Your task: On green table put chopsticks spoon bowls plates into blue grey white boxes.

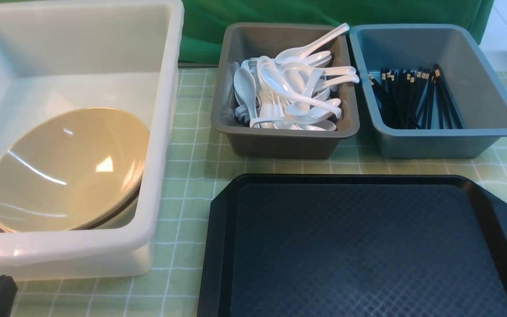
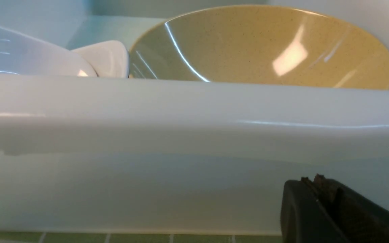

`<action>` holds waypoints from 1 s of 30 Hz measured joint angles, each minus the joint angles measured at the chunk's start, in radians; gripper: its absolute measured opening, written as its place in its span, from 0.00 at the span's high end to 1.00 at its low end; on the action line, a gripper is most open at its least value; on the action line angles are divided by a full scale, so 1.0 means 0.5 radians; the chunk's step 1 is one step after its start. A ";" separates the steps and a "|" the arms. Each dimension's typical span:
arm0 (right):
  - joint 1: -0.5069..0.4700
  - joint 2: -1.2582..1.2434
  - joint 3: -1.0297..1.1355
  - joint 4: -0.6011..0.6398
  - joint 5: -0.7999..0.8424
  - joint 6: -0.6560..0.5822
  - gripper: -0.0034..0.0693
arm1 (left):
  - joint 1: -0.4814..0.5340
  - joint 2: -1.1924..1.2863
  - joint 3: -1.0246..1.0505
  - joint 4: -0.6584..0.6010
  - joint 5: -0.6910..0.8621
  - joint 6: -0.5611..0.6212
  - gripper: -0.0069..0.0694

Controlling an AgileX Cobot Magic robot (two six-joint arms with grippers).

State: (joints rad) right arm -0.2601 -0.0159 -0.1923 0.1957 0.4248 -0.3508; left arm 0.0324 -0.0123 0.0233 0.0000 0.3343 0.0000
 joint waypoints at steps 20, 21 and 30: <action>0.279 0.000 0.401 -0.709 -0.303 0.750 0.89 | 0.000 0.000 0.002 0.000 -0.013 -0.024 0.91; 0.279 0.000 0.401 -0.712 -0.310 0.750 0.89 | 0.000 0.000 0.002 0.000 -0.013 -0.024 0.91; 0.279 0.000 0.403 -0.712 -0.313 0.750 0.88 | 0.000 0.000 0.002 0.000 -0.014 -0.029 0.91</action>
State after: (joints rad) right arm -0.1208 -0.0159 0.0093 -0.1601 0.2684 0.0243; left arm 0.0324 -0.0123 0.0243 0.0000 0.3274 -0.0144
